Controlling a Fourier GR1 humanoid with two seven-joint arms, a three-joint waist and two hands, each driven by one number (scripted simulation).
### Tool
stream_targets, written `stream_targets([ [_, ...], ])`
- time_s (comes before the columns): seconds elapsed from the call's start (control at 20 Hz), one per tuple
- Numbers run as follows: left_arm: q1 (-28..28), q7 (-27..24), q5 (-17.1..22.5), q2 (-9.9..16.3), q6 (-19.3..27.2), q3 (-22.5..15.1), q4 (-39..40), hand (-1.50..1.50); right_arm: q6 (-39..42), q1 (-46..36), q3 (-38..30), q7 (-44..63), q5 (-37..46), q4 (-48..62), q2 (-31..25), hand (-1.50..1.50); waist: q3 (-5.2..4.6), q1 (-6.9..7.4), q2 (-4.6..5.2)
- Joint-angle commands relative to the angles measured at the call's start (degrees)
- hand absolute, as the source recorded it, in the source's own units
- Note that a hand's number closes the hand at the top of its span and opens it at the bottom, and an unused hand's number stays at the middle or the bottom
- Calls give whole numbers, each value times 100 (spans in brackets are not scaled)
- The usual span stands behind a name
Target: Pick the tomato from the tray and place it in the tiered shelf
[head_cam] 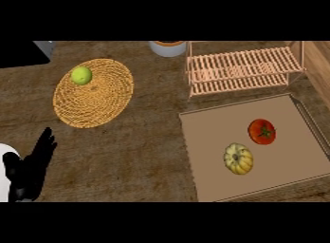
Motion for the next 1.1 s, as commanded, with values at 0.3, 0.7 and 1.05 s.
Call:
stream_targets([
  [0.3,-451,1196,396,-109,-310,-147,-133,0,-4,2496,-388,-2466,-62,-729,1964,-150,6,547,-18],
  [0.7,-793,1304,220,-352,-242,-272,-74,0,146,3701,430,-1030,772,-2468,1580,-150,-2,703,16],
  [1.05,-781,1431,277,-253,-455,-243,-121,0,-1041,3389,957,2154,2209,-4001,1053,-150,-10,861,56],
])
